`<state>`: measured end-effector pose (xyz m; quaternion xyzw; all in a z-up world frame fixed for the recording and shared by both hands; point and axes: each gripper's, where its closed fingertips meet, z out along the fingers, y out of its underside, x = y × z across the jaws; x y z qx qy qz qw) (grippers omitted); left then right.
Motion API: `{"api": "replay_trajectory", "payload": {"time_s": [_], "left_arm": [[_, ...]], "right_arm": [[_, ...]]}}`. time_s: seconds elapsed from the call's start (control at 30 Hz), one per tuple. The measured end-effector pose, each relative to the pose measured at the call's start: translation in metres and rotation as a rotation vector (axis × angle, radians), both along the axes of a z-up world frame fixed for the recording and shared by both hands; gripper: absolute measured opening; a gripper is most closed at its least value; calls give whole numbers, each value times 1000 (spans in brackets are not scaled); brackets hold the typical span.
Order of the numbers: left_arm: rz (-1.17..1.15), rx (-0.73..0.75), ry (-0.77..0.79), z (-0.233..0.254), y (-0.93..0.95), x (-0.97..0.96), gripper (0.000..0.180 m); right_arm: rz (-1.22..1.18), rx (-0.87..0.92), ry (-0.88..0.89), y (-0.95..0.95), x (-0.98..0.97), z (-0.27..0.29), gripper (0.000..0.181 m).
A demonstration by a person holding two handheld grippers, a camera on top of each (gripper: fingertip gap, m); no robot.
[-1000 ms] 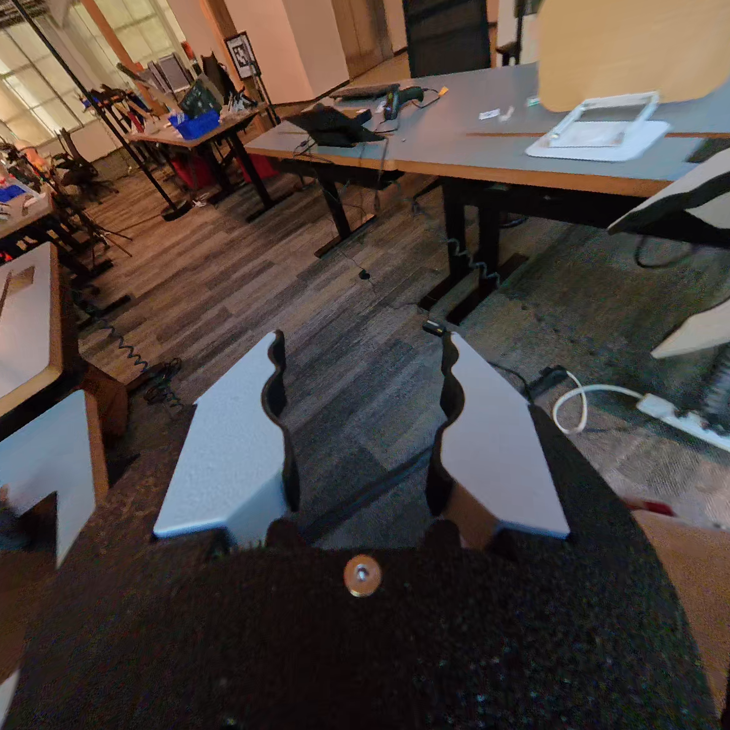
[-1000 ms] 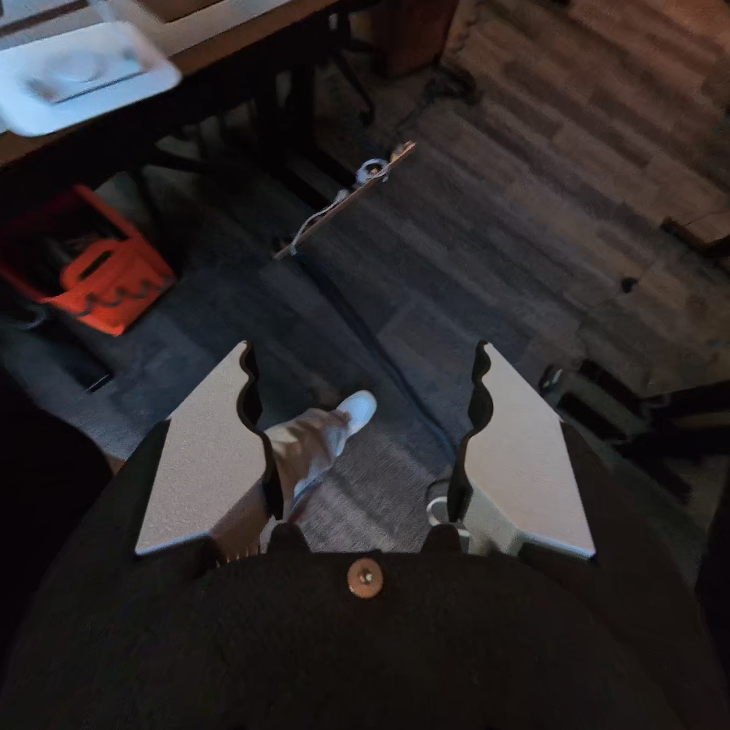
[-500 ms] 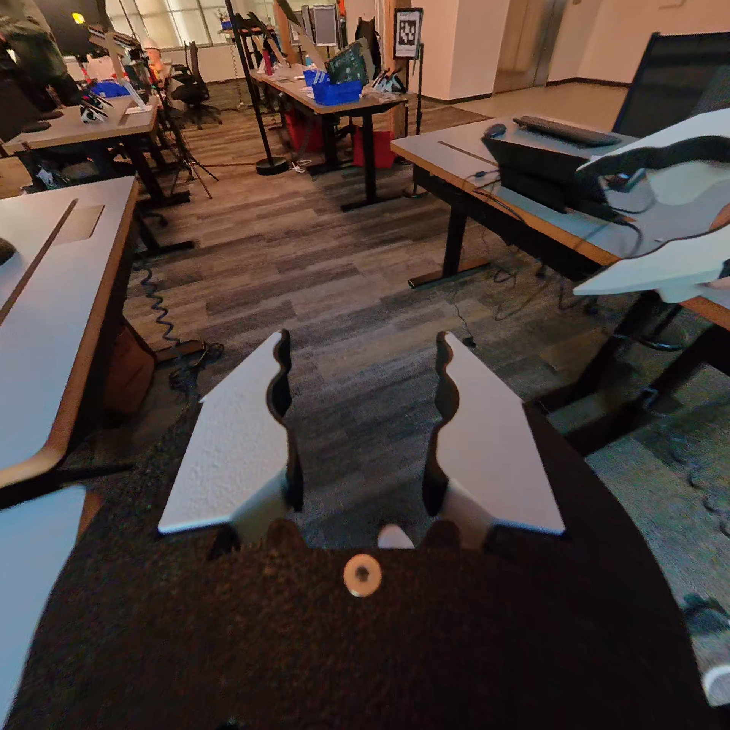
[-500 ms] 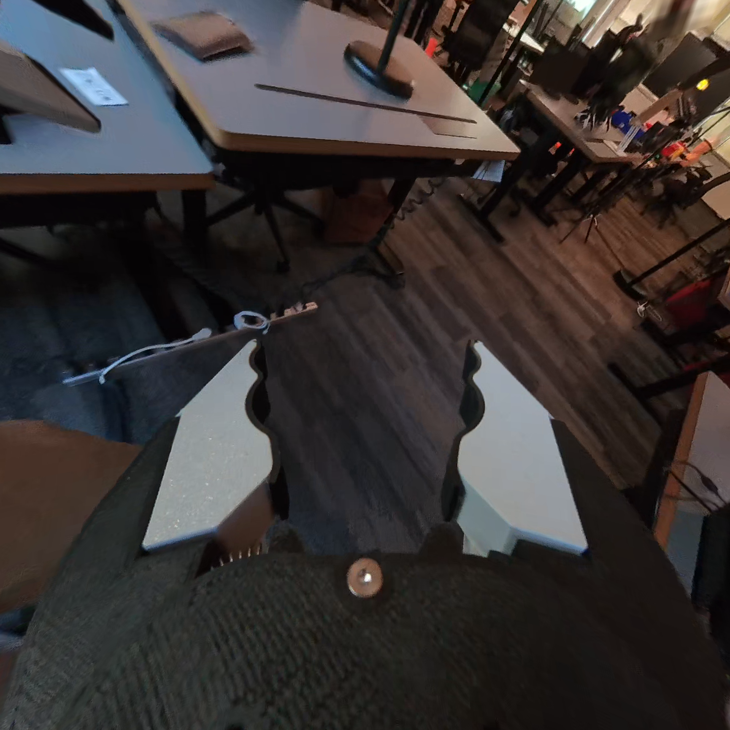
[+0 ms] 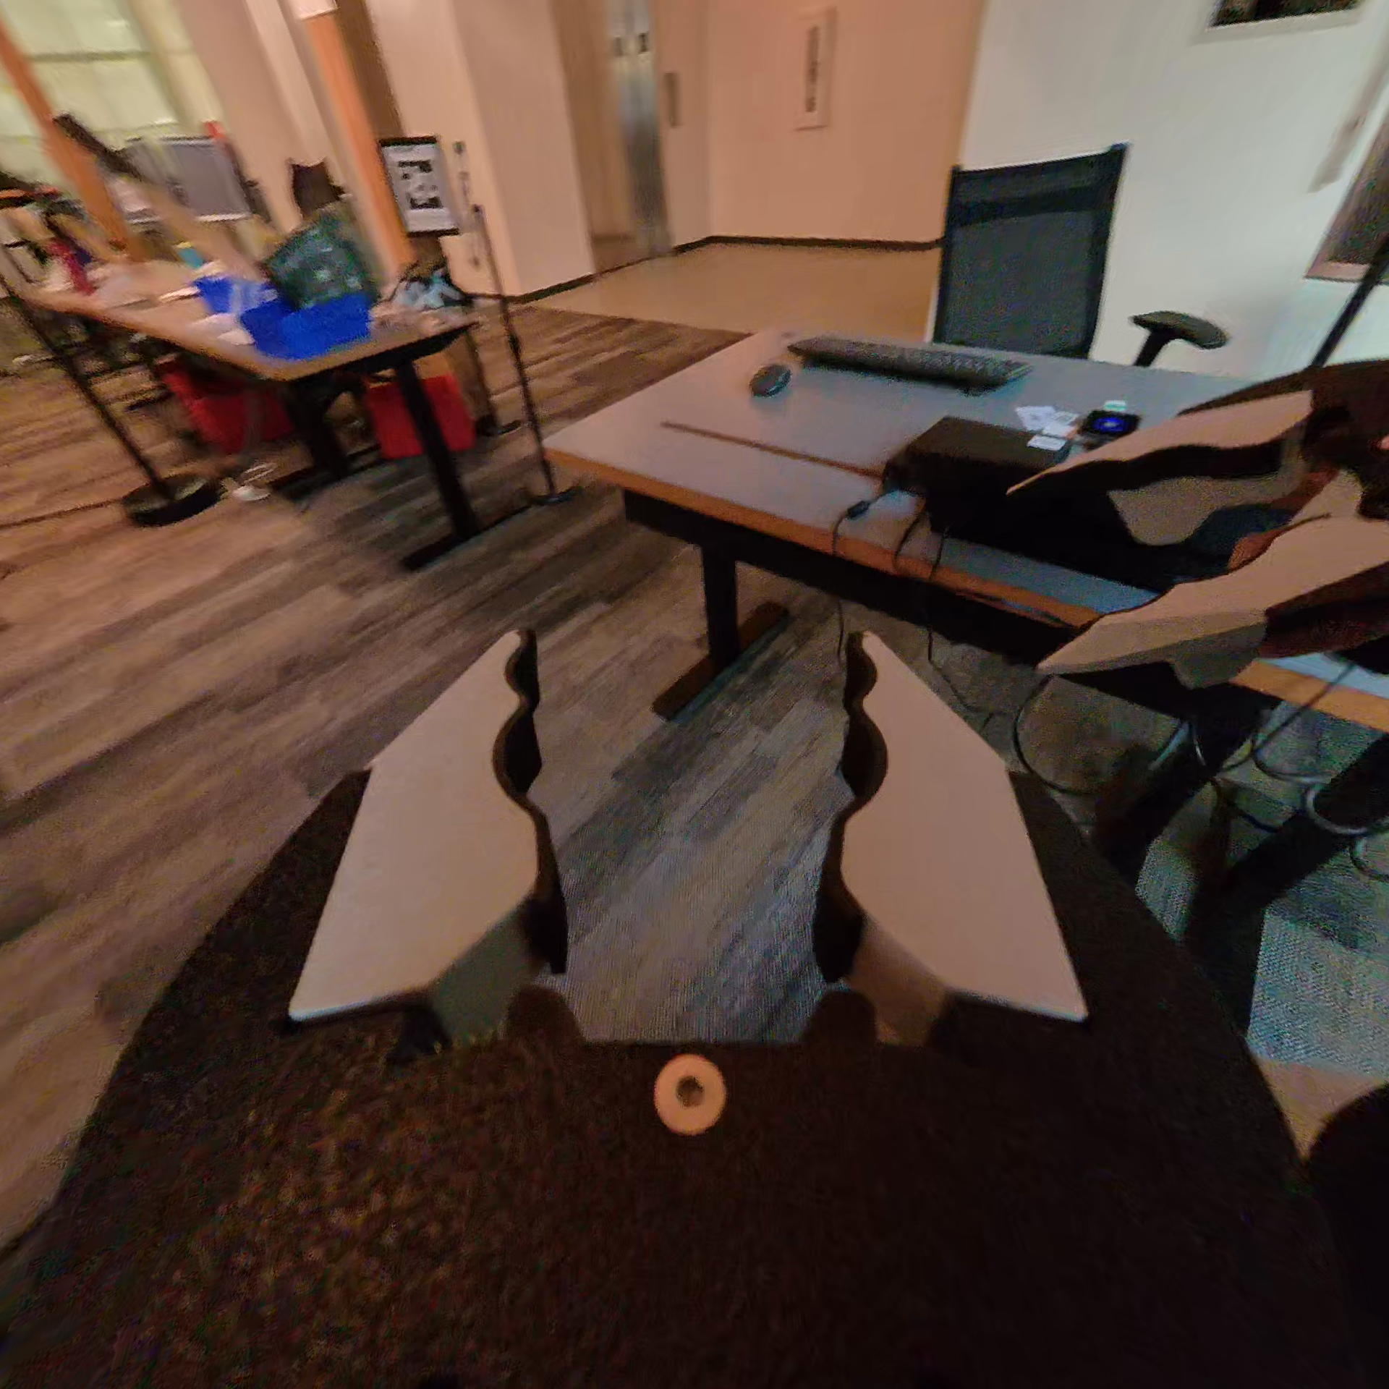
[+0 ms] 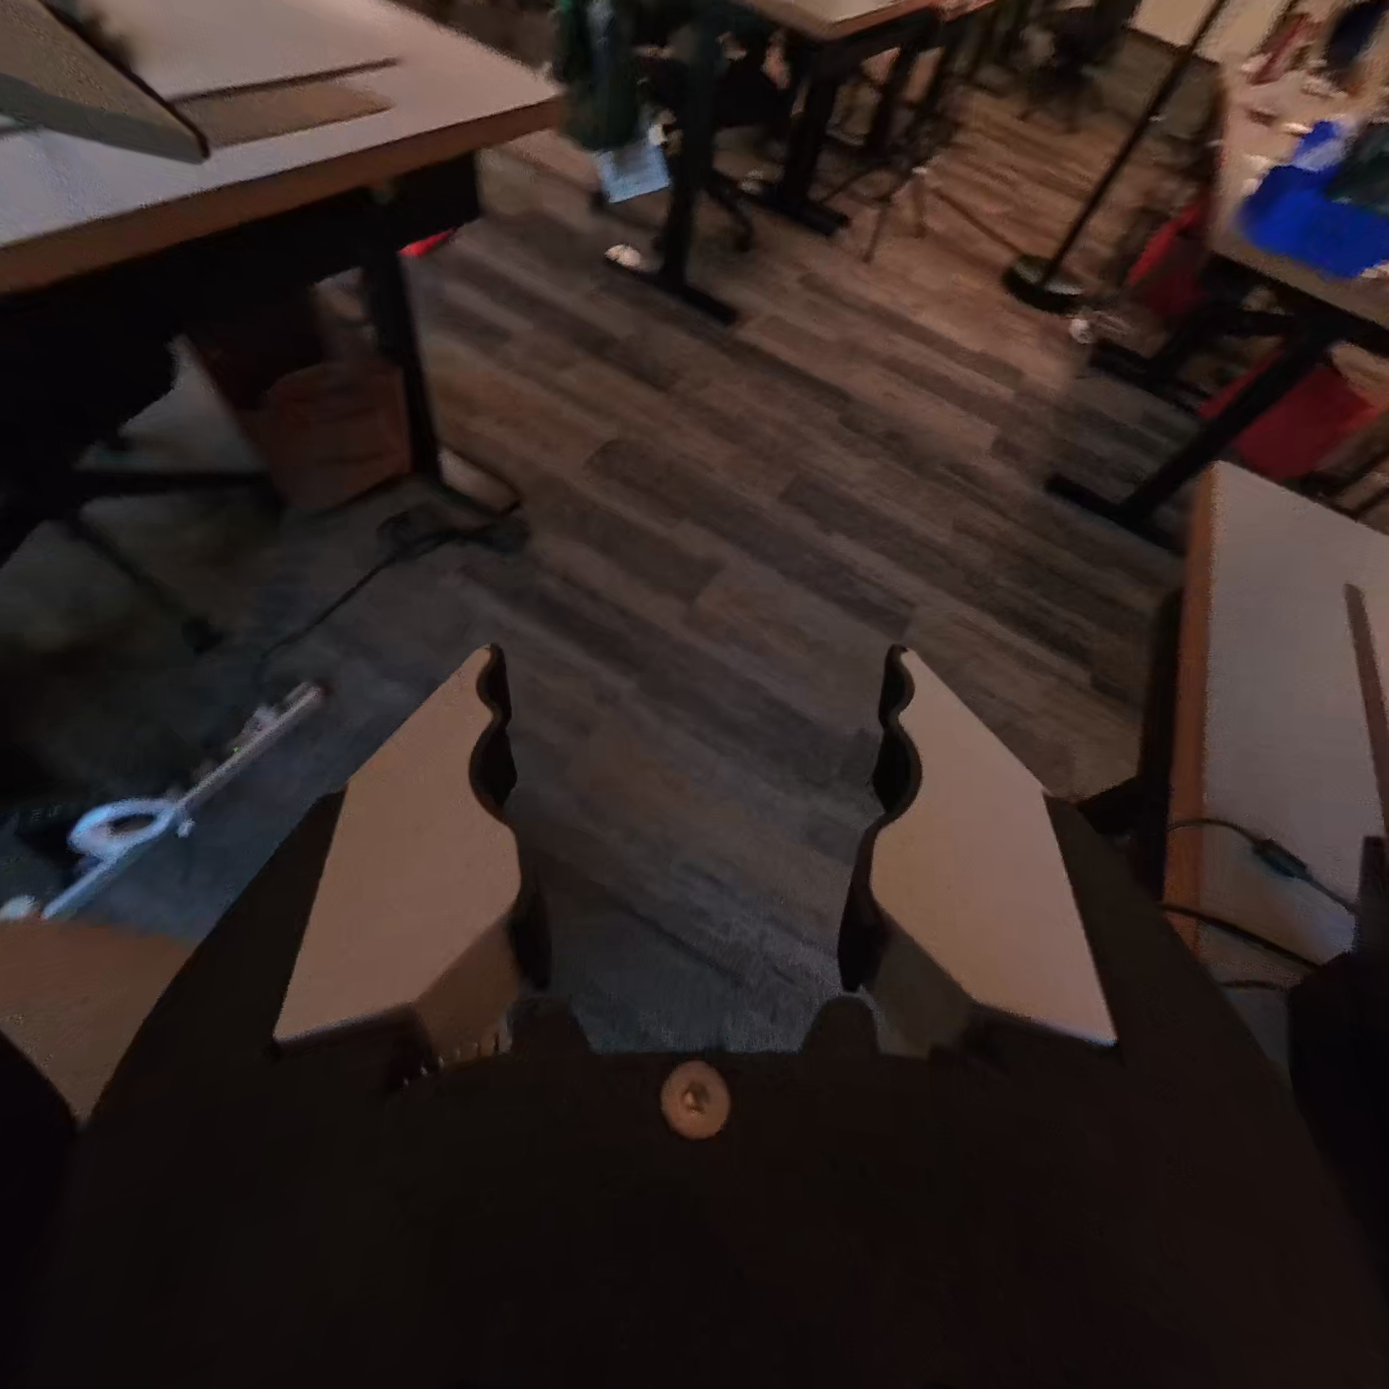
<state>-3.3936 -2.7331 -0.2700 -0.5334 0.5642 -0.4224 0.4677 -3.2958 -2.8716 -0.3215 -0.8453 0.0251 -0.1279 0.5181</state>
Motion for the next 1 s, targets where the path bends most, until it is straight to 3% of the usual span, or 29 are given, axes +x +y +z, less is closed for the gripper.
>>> {"api": "replay_trajectory", "payload": {"time_s": [0.17,0.23,0.3,0.37,0.57,0.7,0.8,1.0], "left_arm": [[-195,-38,9,-9,72,151,82],[-247,11,26,-23,110,205,82],[-217,100,56,-36,167,260,80],[-156,99,88,-42,230,317,81],[-8,-44,77,-29,393,479,88],[4,-63,77,-42,481,592,93],[-37,-70,48,-60,546,691,95],[-268,14,80,-74,629,940,95]], "right_arm": [[-167,59,-50,85,148,-26,93],[-157,32,-104,132,217,-39,93],[-143,30,-116,188,293,-49,93],[-133,63,-76,253,369,-51,94],[-95,95,-78,429,565,4,96],[-111,107,-84,499,687,17,96],[-194,45,-149,530,798,-4,98],[-508,-23,-110,527,996,-40,97]]}}
